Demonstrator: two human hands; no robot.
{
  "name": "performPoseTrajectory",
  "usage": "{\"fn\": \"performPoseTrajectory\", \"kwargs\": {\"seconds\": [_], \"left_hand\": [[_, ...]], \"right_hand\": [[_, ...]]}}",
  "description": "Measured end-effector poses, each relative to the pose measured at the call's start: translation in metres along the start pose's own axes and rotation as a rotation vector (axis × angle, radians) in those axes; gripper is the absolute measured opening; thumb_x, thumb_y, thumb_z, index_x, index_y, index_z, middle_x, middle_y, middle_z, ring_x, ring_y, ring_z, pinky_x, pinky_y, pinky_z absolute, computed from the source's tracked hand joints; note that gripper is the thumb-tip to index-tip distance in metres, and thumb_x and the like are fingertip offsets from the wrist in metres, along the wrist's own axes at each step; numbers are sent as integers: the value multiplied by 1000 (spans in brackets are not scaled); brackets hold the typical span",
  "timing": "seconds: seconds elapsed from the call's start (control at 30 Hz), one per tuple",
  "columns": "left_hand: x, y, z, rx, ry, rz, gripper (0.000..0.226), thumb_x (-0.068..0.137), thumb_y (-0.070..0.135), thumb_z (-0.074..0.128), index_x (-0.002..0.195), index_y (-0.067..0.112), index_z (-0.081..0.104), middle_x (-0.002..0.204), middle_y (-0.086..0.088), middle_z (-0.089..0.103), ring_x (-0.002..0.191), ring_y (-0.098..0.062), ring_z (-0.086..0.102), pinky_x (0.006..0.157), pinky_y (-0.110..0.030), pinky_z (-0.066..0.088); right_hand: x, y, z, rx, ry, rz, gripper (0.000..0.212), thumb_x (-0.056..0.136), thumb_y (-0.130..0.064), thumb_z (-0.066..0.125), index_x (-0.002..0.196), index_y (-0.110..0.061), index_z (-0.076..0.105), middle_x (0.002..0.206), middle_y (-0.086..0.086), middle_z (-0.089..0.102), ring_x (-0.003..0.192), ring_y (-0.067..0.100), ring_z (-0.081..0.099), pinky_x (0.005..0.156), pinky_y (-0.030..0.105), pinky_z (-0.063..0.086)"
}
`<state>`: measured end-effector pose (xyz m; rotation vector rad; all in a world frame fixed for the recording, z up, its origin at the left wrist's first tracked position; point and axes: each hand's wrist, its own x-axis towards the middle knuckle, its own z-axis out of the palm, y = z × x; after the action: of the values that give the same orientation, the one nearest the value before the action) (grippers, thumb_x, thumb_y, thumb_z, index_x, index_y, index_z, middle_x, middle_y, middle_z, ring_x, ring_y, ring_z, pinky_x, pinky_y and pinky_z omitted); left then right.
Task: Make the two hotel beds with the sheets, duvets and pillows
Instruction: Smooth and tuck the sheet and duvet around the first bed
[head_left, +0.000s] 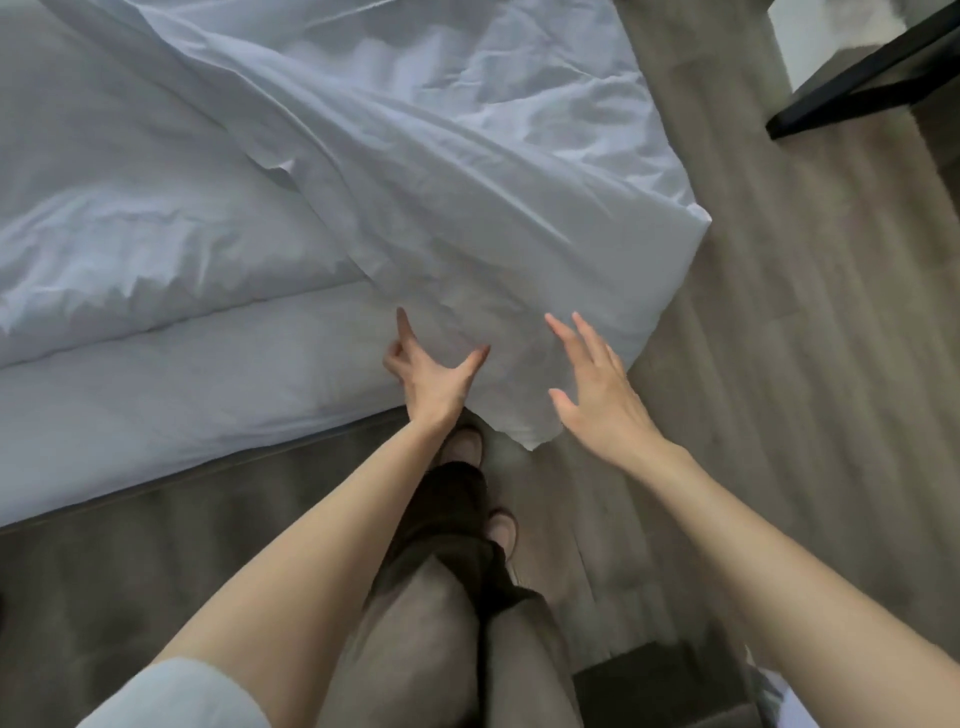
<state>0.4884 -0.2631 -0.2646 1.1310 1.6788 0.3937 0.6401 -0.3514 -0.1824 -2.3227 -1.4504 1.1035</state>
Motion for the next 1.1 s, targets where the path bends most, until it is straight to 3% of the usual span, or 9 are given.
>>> {"fn": "performPoseTrajectory", "kwargs": {"seconds": [0.13, 0.27, 0.43, 0.6, 0.73, 0.87, 0.93, 1.0, 1.1], "left_hand": [[4, -10, 22, -102, 39, 9, 120, 66, 46, 84, 152, 37, 2, 148, -6, 20, 140, -22, 27, 106, -29, 29], [-2, -6, 40, -341, -175, 63, 118, 69, 33, 86, 152, 38, 3, 150, 20, 28, 138, -6, 35, 114, -32, 30], [2, 27, 58, -419, -183, 41, 99, 68, 41, 84, 147, 33, 25, 144, 5, 45, 133, -13, 44, 110, -45, 39], [-10, 62, 62, -414, -180, 26, 73, 83, 18, 71, 145, 22, 33, 141, 1, 48, 132, -14, 44, 112, -41, 36], [-38, 82, 58, -476, -266, 40, 72, 82, 23, 75, 142, 26, 35, 138, 2, 52, 126, -17, 52, 107, -43, 43], [-64, 119, 64, -519, -300, 123, 70, 84, 12, 73, 137, 33, 33, 128, -5, 60, 112, -16, 63, 95, -32, 52], [-72, 133, 73, -536, -299, 141, 71, 84, 8, 72, 137, 34, 33, 122, -12, 64, 106, -19, 66, 88, -31, 55], [-78, 143, 80, -588, -313, 118, 74, 84, 4, 71, 140, 32, 32, 119, -13, 65, 103, -21, 68, 82, -35, 57], [-81, 156, 91, -601, -279, 139, 76, 84, 3, 71, 144, 26, 30, 114, -15, 66, 93, -18, 70, 68, -26, 56]], "right_hand": [[40, 12, -4, 62, -8, 1, 80, 94, -11, 53, 153, -42, 9, 163, -6, 1, 149, 18, 12, 119, 40, 22], [69, 18, -10, 58, -41, 34, 83, 91, -8, 51, 153, -41, 7, 163, -2, -1, 148, 20, 16, 116, 34, 22], [71, 19, -23, 108, -69, 48, 88, 87, -2, 48, 152, -44, 7, 163, -4, 1, 148, 15, 16, 111, 26, 24], [50, 26, -41, 143, -86, 8, 98, 82, -8, 57, 148, -54, 2, 162, -12, -1, 148, 14, 12, 114, 36, 29], [29, 32, -49, 151, -110, 29, 114, 76, -33, 79, 145, -58, -8, 162, -13, -1, 148, 20, 11, 114, 48, 29], [19, 30, -45, 235, 44, 82, 119, 71, -41, 82, 149, -46, -9, 160, -3, 15, 145, 24, 21, 113, 53, 31], [24, 31, -47, 313, 171, 91, 106, 77, -37, 78, 152, -36, 2, 155, 1, 27, 141, 24, 29, 112, 47, 33], [35, 42, -57, 385, 260, 167, 71, 89, -25, 66, 148, -23, 26, 142, 7, 46, 129, 26, 44, 96, 35, 42], [52, 59, -83, 195, 212, 154, 19, 98, -12, 43, 106, -8, 59, 99, 14, 64, 97, 35, 61, 68, 29, 36]]}}
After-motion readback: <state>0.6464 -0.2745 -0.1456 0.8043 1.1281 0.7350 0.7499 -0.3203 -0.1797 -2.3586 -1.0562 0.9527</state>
